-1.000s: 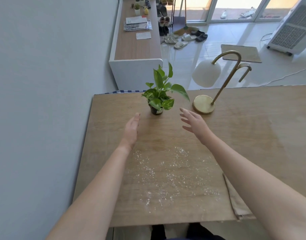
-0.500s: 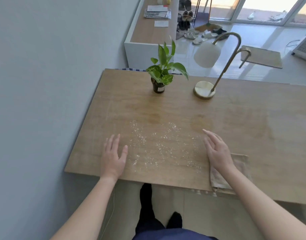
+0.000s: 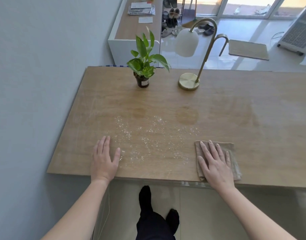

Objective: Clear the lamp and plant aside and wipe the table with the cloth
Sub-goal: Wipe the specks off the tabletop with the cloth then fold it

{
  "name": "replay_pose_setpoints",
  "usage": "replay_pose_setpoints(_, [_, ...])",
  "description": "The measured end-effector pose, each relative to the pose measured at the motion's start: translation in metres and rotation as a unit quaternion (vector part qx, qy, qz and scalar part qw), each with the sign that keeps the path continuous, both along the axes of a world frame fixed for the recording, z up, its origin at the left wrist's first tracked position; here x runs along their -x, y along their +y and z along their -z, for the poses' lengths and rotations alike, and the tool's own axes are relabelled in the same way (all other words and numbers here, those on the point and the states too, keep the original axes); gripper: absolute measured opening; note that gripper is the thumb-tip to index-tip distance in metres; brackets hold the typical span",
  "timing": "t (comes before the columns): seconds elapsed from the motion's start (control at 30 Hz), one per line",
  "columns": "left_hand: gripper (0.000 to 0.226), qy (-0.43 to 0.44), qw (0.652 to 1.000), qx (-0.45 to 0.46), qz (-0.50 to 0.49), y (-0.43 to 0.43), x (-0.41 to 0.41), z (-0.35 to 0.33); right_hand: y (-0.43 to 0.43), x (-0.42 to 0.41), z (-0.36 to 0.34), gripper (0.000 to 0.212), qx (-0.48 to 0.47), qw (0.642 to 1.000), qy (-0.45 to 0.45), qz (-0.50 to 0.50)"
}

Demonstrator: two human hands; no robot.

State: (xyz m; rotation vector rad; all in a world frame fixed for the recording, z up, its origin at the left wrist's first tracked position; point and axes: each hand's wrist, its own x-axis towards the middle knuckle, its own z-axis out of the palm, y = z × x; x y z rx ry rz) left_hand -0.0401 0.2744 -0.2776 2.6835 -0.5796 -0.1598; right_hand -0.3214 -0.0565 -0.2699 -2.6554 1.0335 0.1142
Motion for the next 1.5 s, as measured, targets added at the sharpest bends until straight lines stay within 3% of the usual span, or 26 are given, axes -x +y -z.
replay_pose_setpoints(0.13, [0.080, -0.019, 0.999, -0.029, -0.008, -0.005, 0.001, 0.001, -0.002, -0.001, 0.000, 0.071, 0.014, 0.999, 0.037, -0.012])
replay_pose_setpoints(0.43, [0.072, -0.029, 0.999, -0.025, -0.018, -0.008, 0.000, 0.001, -0.038, -0.017, -0.009, 0.057, -0.015, 1.000, 0.026, -0.007])
replay_pose_setpoints(0.77, [0.070, -0.021, 0.999, -0.036, -0.018, -0.007, -0.004, 0.005, -0.107, -0.158, -0.016, 0.059, -0.045, 0.987, 0.045, 0.145])
replay_pose_setpoints(1.13, [0.073, -0.009, 0.999, -0.043, -0.019, -0.011, -0.001, -0.004, -0.047, -0.090, -0.011, 0.054, -0.020, 0.999, 0.022, -0.043])
replay_pose_setpoints(1.3, [0.073, -0.012, 0.999, -0.037, -0.019, -0.012, -0.001, -0.006, -0.057, -0.057, -0.009, 0.056, -0.012, 0.998, 0.025, -0.063])
replay_pose_setpoints(1.5, [0.072, -0.012, 0.999, -0.035, -0.021, -0.013, -0.002, -0.006, -0.092, -0.083, -0.013, 0.056, -0.005, 0.998, 0.022, -0.056])
